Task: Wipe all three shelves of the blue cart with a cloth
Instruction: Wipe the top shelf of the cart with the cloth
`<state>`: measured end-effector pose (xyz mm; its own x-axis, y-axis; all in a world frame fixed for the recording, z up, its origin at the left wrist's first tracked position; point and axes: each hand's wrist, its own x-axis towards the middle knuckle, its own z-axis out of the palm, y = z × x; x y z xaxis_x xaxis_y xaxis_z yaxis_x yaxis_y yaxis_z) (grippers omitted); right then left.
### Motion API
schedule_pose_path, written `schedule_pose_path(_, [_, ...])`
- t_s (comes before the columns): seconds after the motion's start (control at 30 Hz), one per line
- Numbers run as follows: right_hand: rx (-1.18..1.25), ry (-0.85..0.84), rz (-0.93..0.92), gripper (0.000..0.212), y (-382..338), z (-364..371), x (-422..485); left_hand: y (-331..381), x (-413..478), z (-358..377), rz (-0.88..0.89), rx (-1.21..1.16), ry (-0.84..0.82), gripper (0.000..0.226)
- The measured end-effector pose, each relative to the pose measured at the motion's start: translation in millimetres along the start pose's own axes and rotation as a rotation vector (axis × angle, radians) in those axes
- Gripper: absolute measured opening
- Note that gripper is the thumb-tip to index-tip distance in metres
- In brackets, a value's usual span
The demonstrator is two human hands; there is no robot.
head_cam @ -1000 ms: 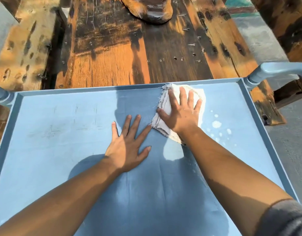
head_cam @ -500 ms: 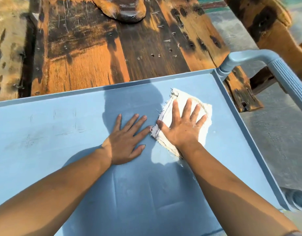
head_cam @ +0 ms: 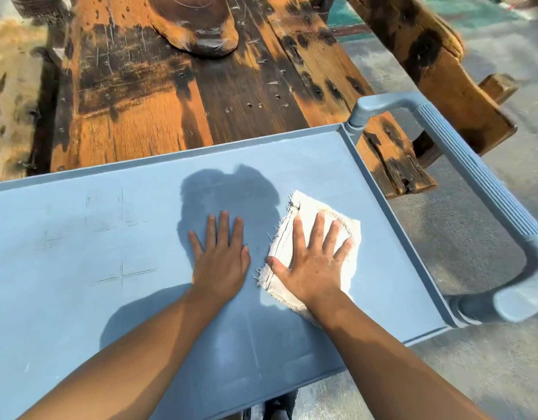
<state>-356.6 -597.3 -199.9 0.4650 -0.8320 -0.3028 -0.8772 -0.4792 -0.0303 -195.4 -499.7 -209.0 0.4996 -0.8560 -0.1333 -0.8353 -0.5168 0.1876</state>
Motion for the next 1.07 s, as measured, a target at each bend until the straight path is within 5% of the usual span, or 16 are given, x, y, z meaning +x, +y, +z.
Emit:
schedule_pose_path(0.23, [-0.034,-0.038,-0.083,0.102,35,8,-52,18,-47,4,0.182,0.081,-0.065,0.063])
schedule_pose_path(0.6, [0.005,-0.007,-0.208,0.1,80,14,-81,32,-40,2,0.112,0.109,-0.074,0.065])
schedule_pose_path(1.07, [-0.016,0.03,-0.337,0.096,42,-26,67,21,5,8,0.261,0.079,0.028,0.066])
